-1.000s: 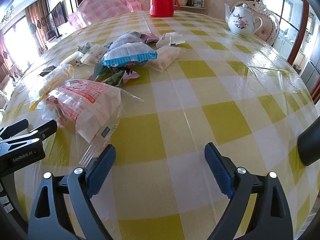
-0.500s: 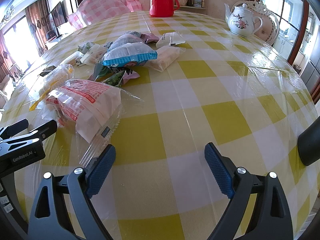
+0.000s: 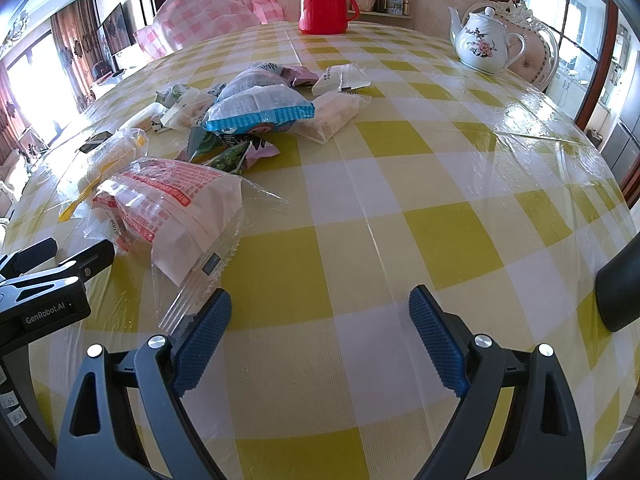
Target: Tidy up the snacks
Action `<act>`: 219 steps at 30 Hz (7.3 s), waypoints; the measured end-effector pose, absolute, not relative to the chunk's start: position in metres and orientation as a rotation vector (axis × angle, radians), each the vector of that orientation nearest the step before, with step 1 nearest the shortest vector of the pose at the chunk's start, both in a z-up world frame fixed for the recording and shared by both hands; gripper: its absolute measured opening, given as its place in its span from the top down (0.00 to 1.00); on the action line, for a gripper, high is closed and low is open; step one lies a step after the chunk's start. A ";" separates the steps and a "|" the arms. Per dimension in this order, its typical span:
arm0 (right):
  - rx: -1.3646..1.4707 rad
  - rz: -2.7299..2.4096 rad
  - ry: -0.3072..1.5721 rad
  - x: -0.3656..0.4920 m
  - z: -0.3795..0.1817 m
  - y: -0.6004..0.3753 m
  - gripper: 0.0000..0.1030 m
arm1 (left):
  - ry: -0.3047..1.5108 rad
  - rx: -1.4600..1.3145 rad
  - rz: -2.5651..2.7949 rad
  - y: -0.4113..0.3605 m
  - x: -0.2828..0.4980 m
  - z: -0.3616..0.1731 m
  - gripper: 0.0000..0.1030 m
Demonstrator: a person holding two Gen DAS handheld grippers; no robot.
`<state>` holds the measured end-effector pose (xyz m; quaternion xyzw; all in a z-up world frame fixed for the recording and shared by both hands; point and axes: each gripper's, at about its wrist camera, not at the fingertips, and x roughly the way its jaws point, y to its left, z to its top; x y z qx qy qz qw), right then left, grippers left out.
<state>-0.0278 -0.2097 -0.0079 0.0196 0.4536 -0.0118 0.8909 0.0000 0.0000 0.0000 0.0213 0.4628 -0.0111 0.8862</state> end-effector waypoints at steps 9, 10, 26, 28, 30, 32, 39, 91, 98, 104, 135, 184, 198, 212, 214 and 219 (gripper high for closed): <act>0.041 -0.025 0.942 -0.028 -0.008 -0.210 0.15 | 0.962 0.044 -0.023 0.000 0.000 0.000 0.01; 0.041 -0.025 0.942 -0.028 -0.008 -0.210 0.15 | 0.962 0.044 -0.023 0.000 0.000 0.000 0.01; 0.041 -0.025 0.942 -0.028 -0.008 -0.210 0.15 | 0.962 0.044 -0.023 0.000 0.000 0.000 0.01; 0.041 -0.025 0.942 -0.027 -0.008 -0.210 0.15 | 0.962 0.044 -0.023 0.000 0.000 0.000 0.01; 0.041 -0.025 0.942 -0.027 -0.008 -0.210 0.15 | 0.962 0.044 -0.023 0.000 0.000 0.000 0.01; 0.041 -0.025 0.941 -0.027 -0.008 -0.210 0.15 | 0.962 0.044 -0.023 0.000 0.000 0.000 0.01; 0.041 -0.025 0.941 -0.027 -0.008 -0.210 0.15 | 0.963 0.044 -0.023 0.000 0.000 0.000 0.01; -0.203 0.609 0.869 -0.044 0.023 -0.177 0.36 | 0.948 0.019 -0.095 0.024 -0.019 0.003 0.01; -0.276 0.556 0.903 -0.027 0.004 -0.150 0.53 | 0.929 -0.123 -0.159 0.043 -0.020 0.007 0.01; -0.160 0.367 0.857 -0.040 0.008 -0.188 0.55 | 0.928 -0.277 -0.142 0.032 0.011 0.011 0.01; 0.102 0.303 0.817 -0.057 0.010 -0.239 0.55 | 0.826 -0.130 -0.125 -0.013 0.008 0.015 0.32; -0.180 0.812 0.780 -0.155 0.053 0.094 0.55 | 0.815 -0.217 0.283 0.342 -0.216 0.070 0.31; -0.219 1.074 0.802 -0.192 0.038 0.209 0.32 | 0.829 -0.312 0.580 0.424 -0.246 0.055 0.05; -0.056 0.774 0.745 -0.136 0.065 0.062 0.26 | 0.762 -0.294 0.371 0.343 -0.209 0.057 0.02; -0.036 0.719 0.745 -0.128 0.063 0.034 0.23 | 0.724 -0.310 0.260 0.312 -0.206 0.064 0.02; 0.055 0.530 0.744 -0.112 0.052 -0.055 0.22 | 0.767 -0.287 0.027 0.223 -0.177 0.057 0.02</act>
